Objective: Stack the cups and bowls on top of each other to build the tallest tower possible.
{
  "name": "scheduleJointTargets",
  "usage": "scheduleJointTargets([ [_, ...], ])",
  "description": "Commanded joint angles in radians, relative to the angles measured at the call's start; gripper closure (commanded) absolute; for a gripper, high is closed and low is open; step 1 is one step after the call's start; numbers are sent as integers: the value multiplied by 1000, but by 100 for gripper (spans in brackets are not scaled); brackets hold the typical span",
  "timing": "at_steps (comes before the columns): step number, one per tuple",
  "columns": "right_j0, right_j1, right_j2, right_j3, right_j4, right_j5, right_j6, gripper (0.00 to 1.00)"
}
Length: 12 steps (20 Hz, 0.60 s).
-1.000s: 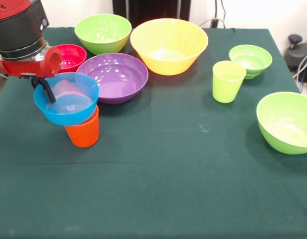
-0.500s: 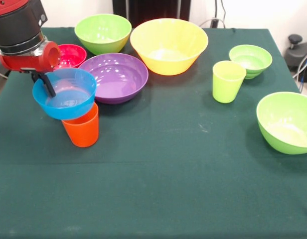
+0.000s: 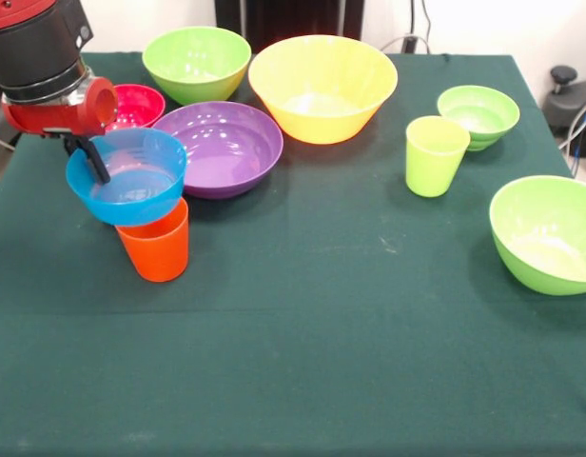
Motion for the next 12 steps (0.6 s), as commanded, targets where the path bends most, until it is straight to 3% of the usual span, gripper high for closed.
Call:
scheduleJointTargets([
  [1, 51, 54, 26, 35, -48, -13, -241, 100],
  [12, 66, 23, 36, 61, -27, -20, -180, 100],
])
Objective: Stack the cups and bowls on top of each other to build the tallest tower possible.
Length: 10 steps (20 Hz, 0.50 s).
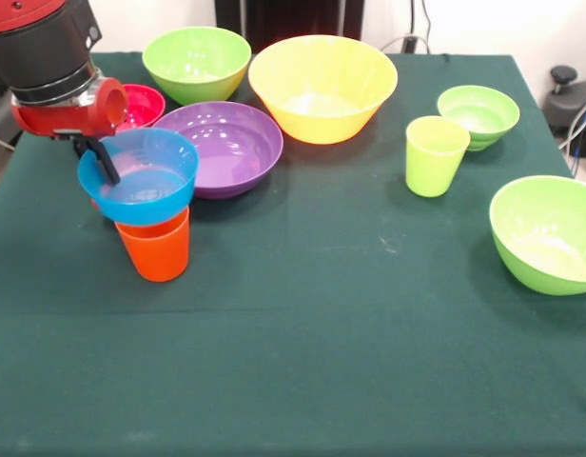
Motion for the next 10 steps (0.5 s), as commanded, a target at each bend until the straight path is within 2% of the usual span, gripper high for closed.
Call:
scheduleJointTargets([
  [1, 63, 21, 26, 53, -25, -21, -176, 100],
  [10, 79, 26, 21, 30, -21, -23, -152, 100],
])
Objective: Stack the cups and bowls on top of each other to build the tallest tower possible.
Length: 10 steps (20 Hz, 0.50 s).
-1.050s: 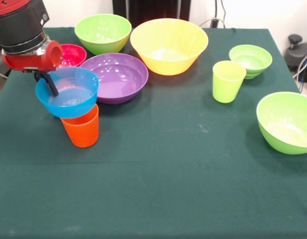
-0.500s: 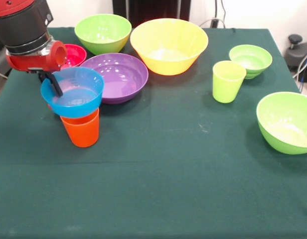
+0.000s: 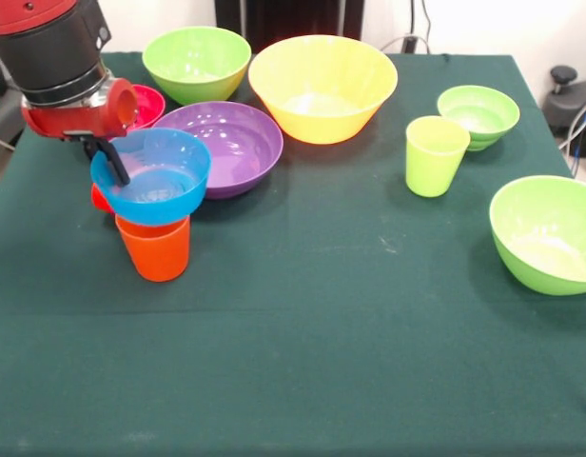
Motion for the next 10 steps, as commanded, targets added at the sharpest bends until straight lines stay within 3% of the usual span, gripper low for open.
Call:
scheduleJointTargets([
  [1, 69, 31, 15, 19, -23, -24, -151, 100],
  [10, 85, 44, 1, -36, -32, -9, -166, 100],
])
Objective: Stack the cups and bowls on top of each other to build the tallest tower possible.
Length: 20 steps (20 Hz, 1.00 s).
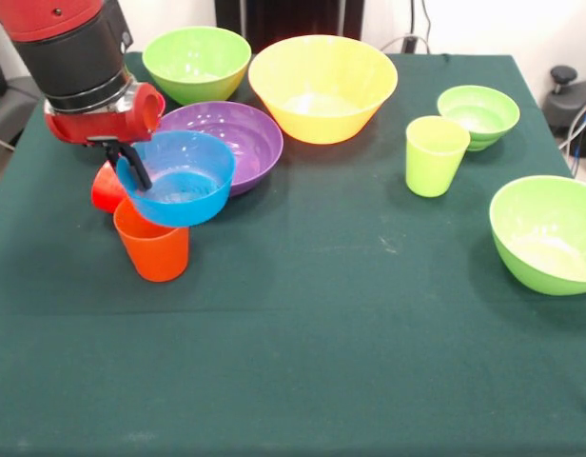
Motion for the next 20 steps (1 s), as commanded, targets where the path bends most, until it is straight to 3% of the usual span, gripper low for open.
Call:
scheduleJointTargets([
  [1, 52, 44, 0, -44, -32, -6, -171, 100],
  [10, 39, 46, -3, -90, -29, 46, -228, 100],
  [20, 24, -7, -6, -52, -20, 74, -226, 100],
])
